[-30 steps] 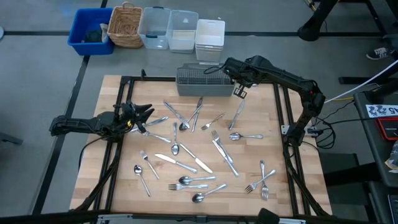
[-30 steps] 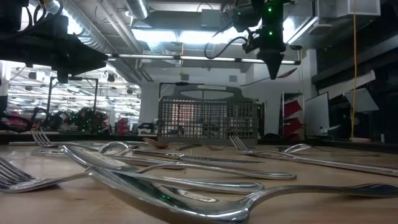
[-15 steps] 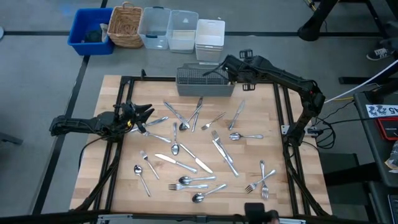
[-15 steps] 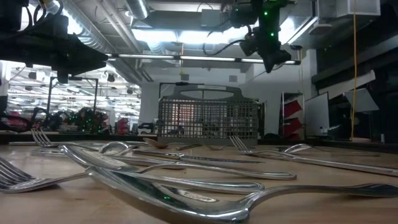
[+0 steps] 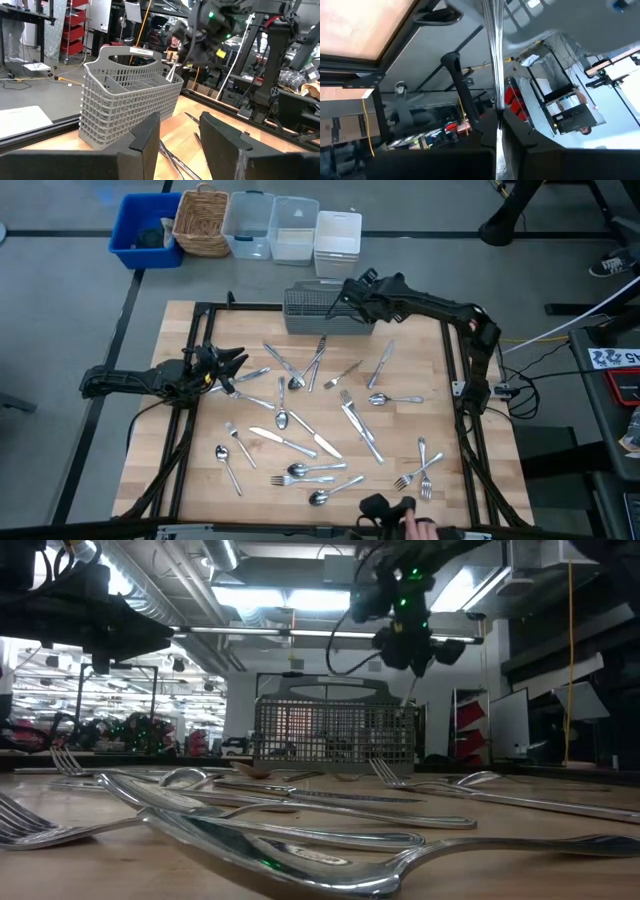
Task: Sort silverware
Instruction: Put the silver spoon into the dishwasher utensil holder, then put the silver fork into the dishwasher utensil holder
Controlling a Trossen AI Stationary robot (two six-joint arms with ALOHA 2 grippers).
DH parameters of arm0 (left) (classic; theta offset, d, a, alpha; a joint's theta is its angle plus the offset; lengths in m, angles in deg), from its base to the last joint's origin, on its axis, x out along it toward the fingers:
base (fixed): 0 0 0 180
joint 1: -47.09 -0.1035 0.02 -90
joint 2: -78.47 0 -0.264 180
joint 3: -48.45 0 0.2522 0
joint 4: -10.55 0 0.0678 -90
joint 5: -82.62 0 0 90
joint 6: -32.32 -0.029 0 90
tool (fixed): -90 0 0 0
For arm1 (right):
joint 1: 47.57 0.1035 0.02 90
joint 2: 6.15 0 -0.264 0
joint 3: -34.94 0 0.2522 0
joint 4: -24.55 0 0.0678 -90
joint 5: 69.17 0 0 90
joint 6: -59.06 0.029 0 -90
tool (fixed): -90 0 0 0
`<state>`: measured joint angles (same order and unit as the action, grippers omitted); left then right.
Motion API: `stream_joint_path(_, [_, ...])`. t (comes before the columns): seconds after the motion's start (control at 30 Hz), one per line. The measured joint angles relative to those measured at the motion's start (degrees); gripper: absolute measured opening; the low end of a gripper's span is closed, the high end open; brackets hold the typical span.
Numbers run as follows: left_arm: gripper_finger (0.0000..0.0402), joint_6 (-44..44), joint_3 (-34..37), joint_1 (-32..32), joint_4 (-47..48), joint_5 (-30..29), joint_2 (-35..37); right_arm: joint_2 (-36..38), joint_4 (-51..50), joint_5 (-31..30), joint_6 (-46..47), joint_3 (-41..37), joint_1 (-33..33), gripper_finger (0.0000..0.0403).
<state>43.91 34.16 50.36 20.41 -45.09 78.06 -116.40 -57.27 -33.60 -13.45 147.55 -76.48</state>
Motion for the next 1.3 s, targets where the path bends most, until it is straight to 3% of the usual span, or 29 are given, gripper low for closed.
stream_joint_path(0.5, [0.0127, 0.0, 0.0, 0.0, 0.0, 0.0, 0.0, -4.2, 2.3, 4.7, 0.6, 0.0, 0.5, 0.0017])
stream_joint_path(0.93, [0.0127, 1.0, 0.0, 0.0, 0.0, 0.0, 0.0, -4.2, 2.9, 5.3, 4.7, 0.0, 2.1, 0.0106])
stream_joint_path(1.3, [0.0127, 7.7, -3.1, 0.1, 0.4, 1.6, 0.0, -4.1, 5.0, 3.0, 7.7, 0.0, 5.6, 0.0095])
